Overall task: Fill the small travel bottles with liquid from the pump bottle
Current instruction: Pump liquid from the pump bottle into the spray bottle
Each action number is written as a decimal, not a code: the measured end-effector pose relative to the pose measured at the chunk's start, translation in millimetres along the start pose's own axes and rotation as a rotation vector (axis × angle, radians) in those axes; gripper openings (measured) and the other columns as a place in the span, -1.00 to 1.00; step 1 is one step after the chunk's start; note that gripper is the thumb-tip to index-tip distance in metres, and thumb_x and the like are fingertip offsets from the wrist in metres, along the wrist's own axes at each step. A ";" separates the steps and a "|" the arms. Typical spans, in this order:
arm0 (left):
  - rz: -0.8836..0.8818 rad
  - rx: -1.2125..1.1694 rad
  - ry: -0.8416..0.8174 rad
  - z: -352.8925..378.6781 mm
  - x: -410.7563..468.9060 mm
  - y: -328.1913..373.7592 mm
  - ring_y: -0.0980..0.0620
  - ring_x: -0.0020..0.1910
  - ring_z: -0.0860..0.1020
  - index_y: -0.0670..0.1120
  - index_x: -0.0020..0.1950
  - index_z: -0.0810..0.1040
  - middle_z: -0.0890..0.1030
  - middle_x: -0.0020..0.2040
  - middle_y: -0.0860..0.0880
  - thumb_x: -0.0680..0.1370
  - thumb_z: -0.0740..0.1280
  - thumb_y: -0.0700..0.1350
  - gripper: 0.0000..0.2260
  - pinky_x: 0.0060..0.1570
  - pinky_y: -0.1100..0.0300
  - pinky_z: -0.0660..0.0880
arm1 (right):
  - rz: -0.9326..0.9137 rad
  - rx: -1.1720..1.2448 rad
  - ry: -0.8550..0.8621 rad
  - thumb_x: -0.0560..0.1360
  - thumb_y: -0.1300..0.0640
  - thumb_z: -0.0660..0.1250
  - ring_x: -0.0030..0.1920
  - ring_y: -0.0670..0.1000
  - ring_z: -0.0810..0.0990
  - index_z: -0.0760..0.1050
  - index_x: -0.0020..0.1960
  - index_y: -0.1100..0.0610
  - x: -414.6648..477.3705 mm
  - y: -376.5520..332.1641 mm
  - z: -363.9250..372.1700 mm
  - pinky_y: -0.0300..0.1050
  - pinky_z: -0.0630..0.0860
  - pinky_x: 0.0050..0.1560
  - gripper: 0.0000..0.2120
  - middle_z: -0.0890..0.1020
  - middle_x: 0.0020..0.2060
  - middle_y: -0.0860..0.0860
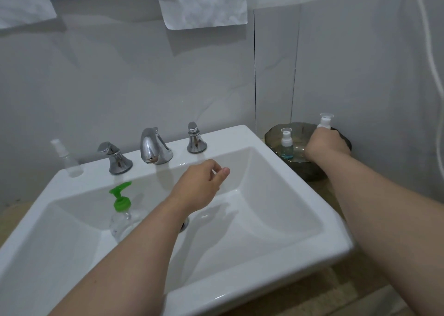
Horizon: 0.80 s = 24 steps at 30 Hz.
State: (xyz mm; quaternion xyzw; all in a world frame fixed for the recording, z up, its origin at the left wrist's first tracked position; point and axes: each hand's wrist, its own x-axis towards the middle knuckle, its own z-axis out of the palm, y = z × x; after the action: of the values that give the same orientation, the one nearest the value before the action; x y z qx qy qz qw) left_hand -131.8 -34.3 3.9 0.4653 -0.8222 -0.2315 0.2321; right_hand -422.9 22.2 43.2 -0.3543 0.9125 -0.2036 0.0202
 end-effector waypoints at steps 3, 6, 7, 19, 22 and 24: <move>-0.002 0.000 -0.001 -0.3 -0.4 0.3 0.15 -0.23 0.61 0.06 -0.01 0.52 0.69 -0.24 0.07 0.68 0.23 0.21 -0.74 -0.22 0.15 0.44 | 0.022 -0.028 -0.046 0.54 0.31 0.32 0.03 0.21 0.56 0.34 0.01 0.19 1.5 0.4 -0.8 -0.02 0.45 -0.11 -0.84 0.42 -0.14 0.13; 0.001 0.003 0.003 -1.1 -1.4 -0.5 0.22 -0.31 0.56 0.06 -0.02 0.52 0.69 -0.24 0.07 0.68 0.23 0.21 -0.74 -0.25 0.16 0.42 | 0.036 -0.096 -0.167 0.52 0.26 0.36 -0.11 0.16 0.51 0.40 0.03 0.23 4.0 -2.6 -6.5 -0.03 0.45 -0.14 -0.85 0.41 -0.22 0.12; 0.001 0.004 0.001 -0.9 -1.4 -0.6 0.24 -0.32 0.56 0.06 -0.01 0.53 0.69 -0.24 0.07 0.68 0.24 0.21 -0.74 -0.25 0.16 0.42 | 0.034 -0.145 -0.224 0.52 0.24 0.37 -0.15 0.13 0.50 0.45 0.07 0.25 4.4 -4.2 -8.7 -0.03 0.46 -0.14 -0.83 0.43 -0.21 0.13; -0.011 0.019 -0.001 -1.5 -0.3 -3.7 0.19 -0.24 0.58 0.04 -0.03 0.54 0.68 -0.23 0.08 0.67 0.24 0.21 -0.72 -0.19 0.15 0.48 | -0.115 -0.277 -0.252 0.56 0.22 0.32 -0.15 0.12 0.47 0.45 0.00 0.21 16.9 -8.3 -4.2 0.01 0.44 -0.04 -0.93 0.40 -0.27 0.10; -0.011 0.026 -0.008 -1.3 -0.5 -4.0 0.21 -0.23 0.59 0.04 -0.04 0.53 0.68 -0.23 0.08 0.68 0.24 0.21 -0.73 -0.18 0.14 0.48 | -0.061 -0.277 -0.233 0.56 0.28 0.32 -0.27 0.11 0.43 0.43 0.01 0.26 14.4 -8.3 -3.7 -0.02 0.45 -0.12 -0.91 0.45 -0.21 0.15; -0.013 0.027 -0.009 -1.6 -0.6 -3.8 0.20 -0.22 0.59 0.04 -0.04 0.54 0.68 -0.22 0.08 0.67 0.24 0.21 -0.72 -0.18 0.14 0.49 | -0.078 -0.261 -0.189 0.55 0.31 0.32 -0.28 0.10 0.42 0.40 -0.01 0.25 16.0 -7.2 -1.8 -0.01 0.45 -0.15 -0.91 0.44 -0.21 0.16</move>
State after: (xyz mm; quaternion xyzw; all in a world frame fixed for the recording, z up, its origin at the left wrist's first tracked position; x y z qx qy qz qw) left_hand -128.1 -35.8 2.8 0.4728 -0.8231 -0.2241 0.2207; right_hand -430.6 7.6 49.3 -0.4065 0.9108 -0.0497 0.0516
